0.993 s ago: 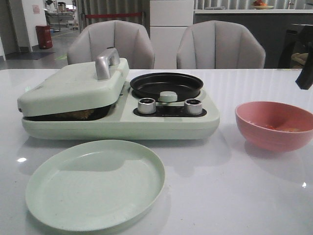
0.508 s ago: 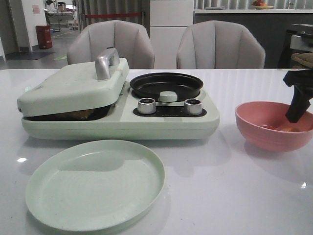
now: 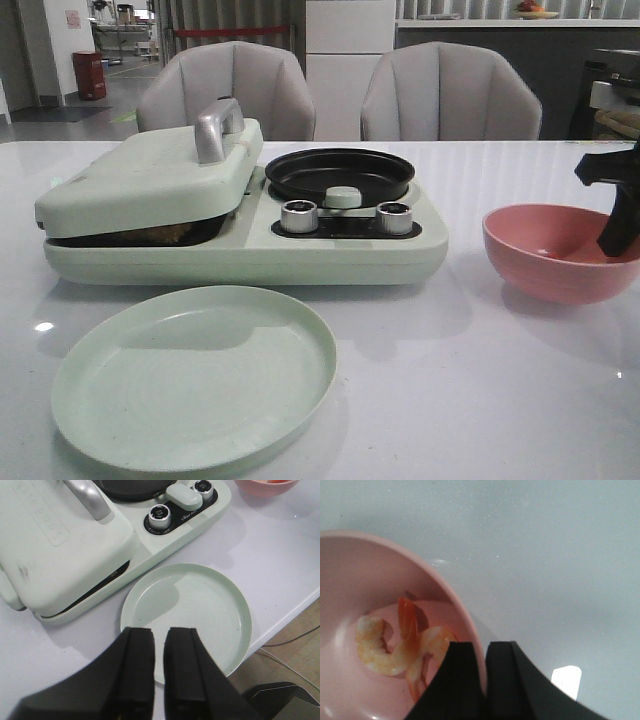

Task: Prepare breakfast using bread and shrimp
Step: 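Grasp the rim of the pink shrimp bowl with the right gripper, then lift the pink bowl up toward the pan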

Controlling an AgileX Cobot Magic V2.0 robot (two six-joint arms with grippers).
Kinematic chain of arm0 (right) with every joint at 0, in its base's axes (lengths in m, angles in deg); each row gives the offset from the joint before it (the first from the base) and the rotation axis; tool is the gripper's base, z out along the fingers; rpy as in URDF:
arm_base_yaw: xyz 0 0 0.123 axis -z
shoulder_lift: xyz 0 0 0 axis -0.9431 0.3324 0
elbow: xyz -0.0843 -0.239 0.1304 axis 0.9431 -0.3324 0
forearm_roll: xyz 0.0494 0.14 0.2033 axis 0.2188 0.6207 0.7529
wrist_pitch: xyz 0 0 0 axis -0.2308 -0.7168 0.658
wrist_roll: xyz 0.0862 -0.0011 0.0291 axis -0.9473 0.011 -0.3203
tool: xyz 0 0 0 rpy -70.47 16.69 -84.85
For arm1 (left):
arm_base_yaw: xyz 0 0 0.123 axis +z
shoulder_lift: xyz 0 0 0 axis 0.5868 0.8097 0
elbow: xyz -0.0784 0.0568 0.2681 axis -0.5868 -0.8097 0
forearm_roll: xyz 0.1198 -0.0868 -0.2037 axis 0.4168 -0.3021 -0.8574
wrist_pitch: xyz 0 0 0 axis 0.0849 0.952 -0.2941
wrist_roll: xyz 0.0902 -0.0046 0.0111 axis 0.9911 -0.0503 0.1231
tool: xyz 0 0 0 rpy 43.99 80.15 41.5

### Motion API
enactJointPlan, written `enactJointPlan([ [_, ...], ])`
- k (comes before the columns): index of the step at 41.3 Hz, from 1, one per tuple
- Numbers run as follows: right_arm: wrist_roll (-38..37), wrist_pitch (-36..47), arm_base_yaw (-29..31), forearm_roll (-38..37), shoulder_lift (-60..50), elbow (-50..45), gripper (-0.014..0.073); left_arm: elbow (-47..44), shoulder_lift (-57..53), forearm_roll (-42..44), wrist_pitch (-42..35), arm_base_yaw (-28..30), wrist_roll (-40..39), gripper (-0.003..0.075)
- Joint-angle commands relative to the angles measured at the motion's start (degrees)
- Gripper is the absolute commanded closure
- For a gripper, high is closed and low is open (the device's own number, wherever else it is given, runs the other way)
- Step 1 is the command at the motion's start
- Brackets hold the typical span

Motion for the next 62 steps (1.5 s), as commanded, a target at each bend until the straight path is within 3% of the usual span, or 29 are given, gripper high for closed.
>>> enactJointPlan([
  [1, 1.65, 1.41, -0.14, 0.81, -4.05, 1.79, 0.0579, 1.47, -0.32, -0.32, -3.99, 0.05, -0.6, 0.0555],
  [7, 3.17, 2.06, -1.67, 0.28, -8.1, 1.79, 0.0579, 1.47, -0.32, -0.32, -3.97, 0.05, -0.6, 0.0555],
  [14, 3.42, 6.1, -7.63, -4.79, -15.46, 2.51, 0.0579, 1.47, -0.32, -0.32, -3.97, 0.05, -0.6, 0.0555],
  [28, -2.95, 6.12, -20.71, -16.39, -17.13, 15.69, 0.0579, 1.47, -0.32, -0.32, -3.65, 0.05, -0.6, 0.0555],
  [43, -21.01, -1.31, -29.01, -44.91, -6.31, 34.21, 0.0579, 1.47, -0.32, -0.55, -3.52, 0.05, -0.6, 0.0555],
  [62, -23.08, -11.88, -38.43, -68.97, 10.86, 57.07, 0.0579, 1.47, -0.32, -0.55, -3.52, 0.05, -0.6, 0.0555],
])
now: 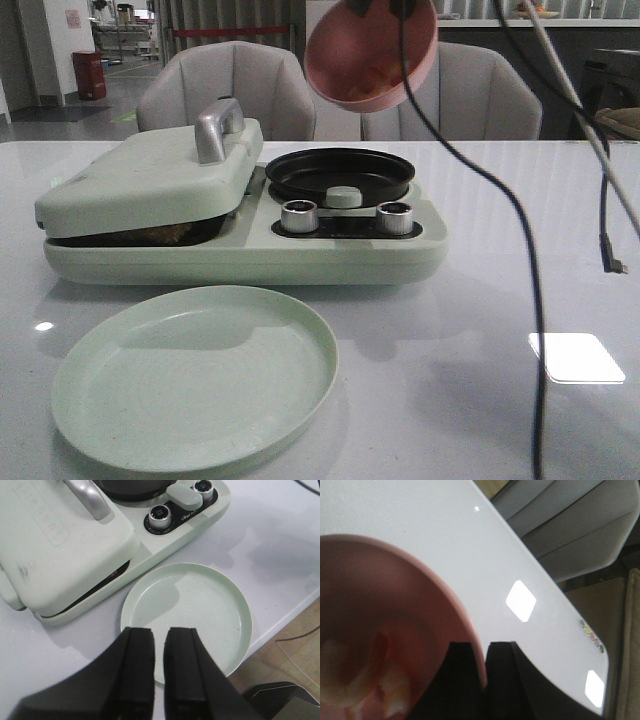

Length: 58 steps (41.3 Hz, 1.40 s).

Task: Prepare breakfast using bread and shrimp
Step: 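Lift the pink bowl up toward the pan, then tilt the pink bowl over the black pan to pour the shrimp in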

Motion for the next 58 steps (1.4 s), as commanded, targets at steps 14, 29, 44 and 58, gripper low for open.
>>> enactJointPlan([
  [14, -5.1, -5.11, -8.56, -34.34, 3.67, 7.3, 0.0579, 1.47, -0.32, -0.55, -3.52, 0.05, -0.6, 0.0555],
  [29, -5.1, -10.22, -11.24, -48.82, 3.99, 7.3, 0.0579, 1.47, -0.32, -0.55, -3.17, 0.05, -0.6, 0.0555],
  [44, -5.1, -11.04, -11.24, -54.55, 3.99, 7.3, 0.0579, 1.47, -0.32, -0.55, -3.17, 0.05, -0.6, 0.0555],
  [58, -5.1, -9.29, -11.24, -58.46, 3.99, 7.3, 0.0579, 1.47, -0.32, -0.55, -3.17, 0.05, -0.6, 0.0555],
])
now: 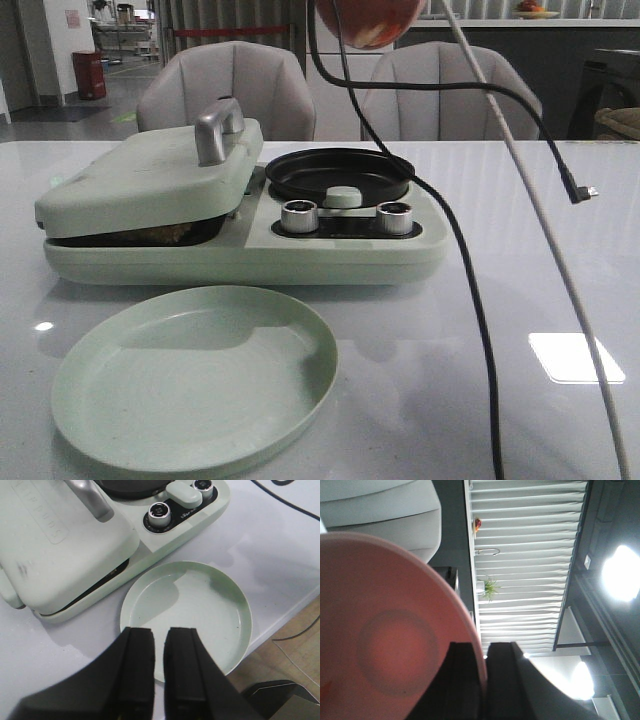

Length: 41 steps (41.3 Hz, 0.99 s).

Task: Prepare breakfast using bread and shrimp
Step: 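Tilt the pink bowl over the black pan to pour the shrimp in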

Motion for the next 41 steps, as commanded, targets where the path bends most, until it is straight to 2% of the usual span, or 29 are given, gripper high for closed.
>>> enactJointPlan([
  [1, -0.03, 0.72, 0.05, -7.3, -4.25, 2.12, 0.0579, 1.47, -0.32, -0.55, -3.49, 0.05, -0.6, 0.0555],
  [25, -0.03, 0.76, 0.05, -9.92, -4.25, 2.12, 0.0579, 1.47, -0.32, -0.55, -3.49, 0.05, -0.6, 0.0555],
  [33, -0.03, 0.48, 0.05, -5.81, -4.25, 2.12, 0.0579, 1.47, -0.32, -0.55, -3.49, 0.05, -0.6, 0.0555],
  [41, -0.03, -4.68, 1.12, 2.45, -4.25, 2.12, 0.0579, 1.47, -0.32, -0.55, -3.49, 0.05, -0.6, 0.0555],
])
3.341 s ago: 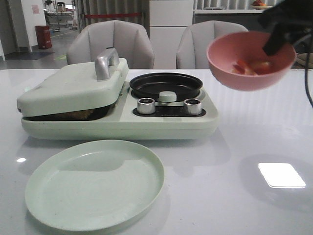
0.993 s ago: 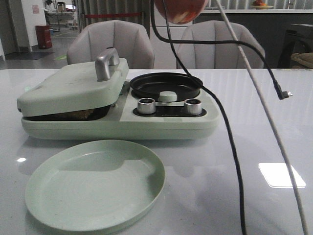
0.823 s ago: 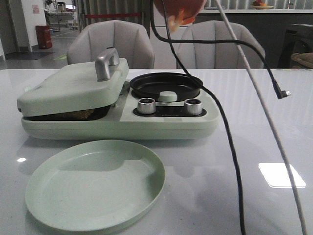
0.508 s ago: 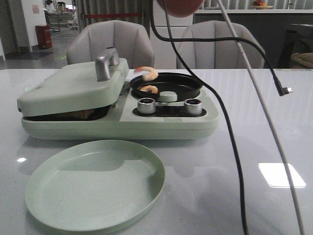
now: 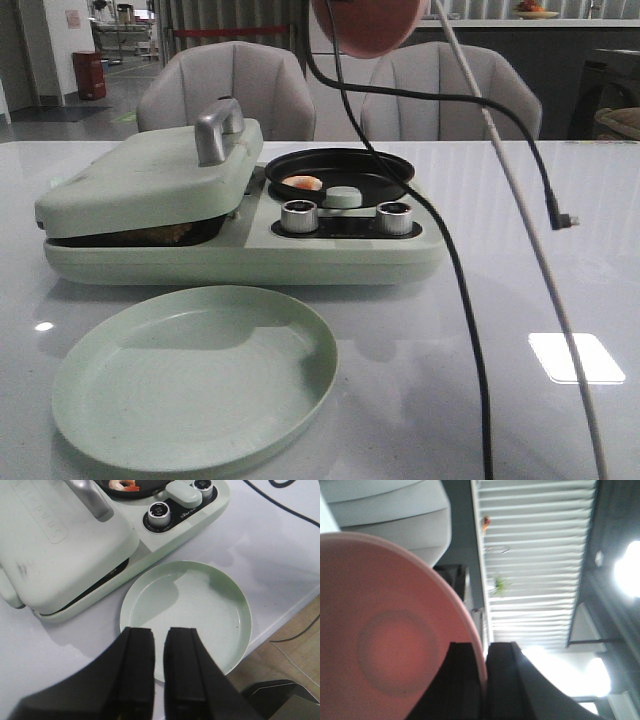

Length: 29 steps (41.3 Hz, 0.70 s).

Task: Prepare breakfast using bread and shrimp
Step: 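Carry the empty pink bowl back away from the pan and down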

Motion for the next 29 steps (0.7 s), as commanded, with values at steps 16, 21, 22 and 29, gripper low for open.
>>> enactJointPlan([
  [16, 0.12, -10.18, 9.75, 32.73, -11.74, 2.14, 0.0579, 1.47, -0.32, -0.55, -3.49, 0.05, -0.6, 0.0555],
  [21, 0.12, -9.98, 13.78, 43.55, -15.65, 2.14, 0.0579, 1.47, -0.32, -0.55, -3.49, 0.05, -0.6, 0.0555],
  [22, 0.12, -10.04, 14.46, 45.03, -16.1, 2.06, 0.0579, 1.47, -0.32, -0.55, -3.49, 0.05, -0.6, 0.0555],
  [29, 0.12, -8.68, 19.04, 53.74, -22.24, -2.36, 0.0579, 1.47, -0.32, -0.55, -3.49, 0.05, -0.6, 0.0555],
])
